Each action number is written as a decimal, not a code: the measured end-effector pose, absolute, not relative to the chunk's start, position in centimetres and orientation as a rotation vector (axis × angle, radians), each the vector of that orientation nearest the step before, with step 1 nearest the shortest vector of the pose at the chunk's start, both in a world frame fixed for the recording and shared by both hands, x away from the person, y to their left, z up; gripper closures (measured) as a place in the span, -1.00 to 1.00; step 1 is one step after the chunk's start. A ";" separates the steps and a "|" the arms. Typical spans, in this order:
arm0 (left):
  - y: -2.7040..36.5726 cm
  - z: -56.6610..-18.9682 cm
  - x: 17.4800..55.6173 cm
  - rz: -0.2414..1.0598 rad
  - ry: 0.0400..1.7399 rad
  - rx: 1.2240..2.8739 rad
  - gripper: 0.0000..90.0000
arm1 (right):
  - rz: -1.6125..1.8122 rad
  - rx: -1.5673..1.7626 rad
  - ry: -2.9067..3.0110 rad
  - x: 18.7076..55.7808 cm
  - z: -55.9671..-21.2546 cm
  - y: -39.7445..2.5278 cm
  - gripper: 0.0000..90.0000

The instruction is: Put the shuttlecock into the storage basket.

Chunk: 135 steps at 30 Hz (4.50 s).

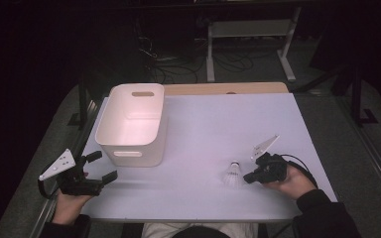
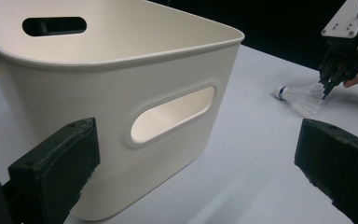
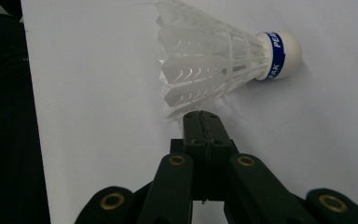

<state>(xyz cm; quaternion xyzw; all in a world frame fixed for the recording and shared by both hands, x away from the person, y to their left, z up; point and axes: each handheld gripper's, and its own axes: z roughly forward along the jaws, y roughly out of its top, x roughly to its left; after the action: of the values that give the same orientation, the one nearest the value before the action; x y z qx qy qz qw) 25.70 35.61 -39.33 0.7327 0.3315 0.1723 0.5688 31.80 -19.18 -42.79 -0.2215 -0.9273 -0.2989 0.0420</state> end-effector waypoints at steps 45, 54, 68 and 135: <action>35.6 -39.3 25.7 0.402 0.777 1.719 -1.00 | -0.900 -0.555 -2.862 33.1 -43.0 -14.6 0.97; 35.6 -39.3 25.7 0.402 0.776 1.719 -1.00 | -0.912 -0.549 -2.862 33.6 -42.9 -13.8 0.97; 35.6 -39.3 25.7 0.401 0.776 1.719 -1.00 | -0.948 -0.591 -2.857 34.7 -43.0 -13.4 0.97; 35.6 -39.3 25.7 0.398 0.771 1.717 -1.00 | -1.021 -0.683 -2.851 40.1 -42.1 -11.7 0.97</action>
<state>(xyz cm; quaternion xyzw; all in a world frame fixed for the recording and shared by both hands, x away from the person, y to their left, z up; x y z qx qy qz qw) 25.70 35.64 -39.31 0.7322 0.3288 0.1695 0.5719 40.12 -11.72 -42.15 -0.2199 -0.9183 -0.3288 0.0188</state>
